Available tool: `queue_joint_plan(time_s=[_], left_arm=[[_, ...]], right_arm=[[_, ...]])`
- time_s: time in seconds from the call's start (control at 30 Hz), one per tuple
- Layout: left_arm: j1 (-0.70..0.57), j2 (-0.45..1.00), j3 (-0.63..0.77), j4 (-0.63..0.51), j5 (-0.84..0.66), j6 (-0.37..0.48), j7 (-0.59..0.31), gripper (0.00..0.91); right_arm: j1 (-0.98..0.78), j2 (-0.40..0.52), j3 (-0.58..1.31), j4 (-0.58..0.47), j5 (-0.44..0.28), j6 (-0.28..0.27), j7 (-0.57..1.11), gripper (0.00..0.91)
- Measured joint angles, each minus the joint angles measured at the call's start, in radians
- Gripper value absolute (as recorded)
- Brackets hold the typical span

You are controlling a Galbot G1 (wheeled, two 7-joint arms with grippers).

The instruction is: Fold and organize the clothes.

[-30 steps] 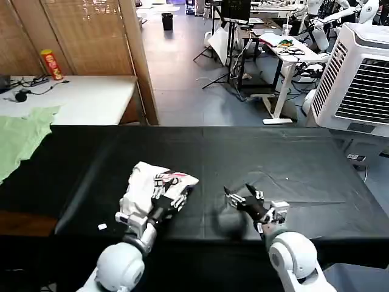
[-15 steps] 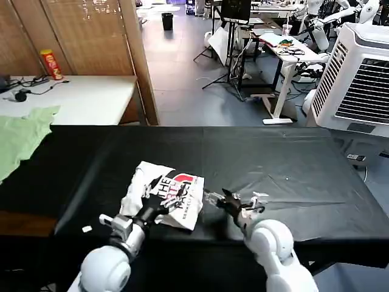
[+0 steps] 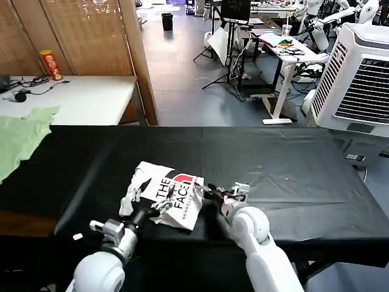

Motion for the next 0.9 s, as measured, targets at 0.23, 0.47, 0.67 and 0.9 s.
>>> queue_joint_plan(time_s=[0.23,0.47,0.67,0.9], left_arm=[[0.028,-0.018,-0.024,-0.003,0.012,-0.021,-0.001,0.878],[0.049,-0.035,-0.045,-0.003,0.019,-0.035,-0.002,0.878],[0.064,-0.041,-0.068,-0.004,0.019,-0.048,-0.003,0.878],[0.067,-0.05,-0.067,0.005,0.026,-0.051,-0.004,0.878]], right_arm=[[0.032,-0.006,-0.011,-0.037,0.003,-0.003,-0.014,0.078],[0.083,-0.029,-0.003,-0.072,-0.005,0.001,-0.041,0.039],[0.143,-0.073,0.024,-0.109,-0.153,0.046,-0.119,0.049],[0.157,-0.15,0.039,-0.118,-0.302,0.091,-0.201,0.878]])
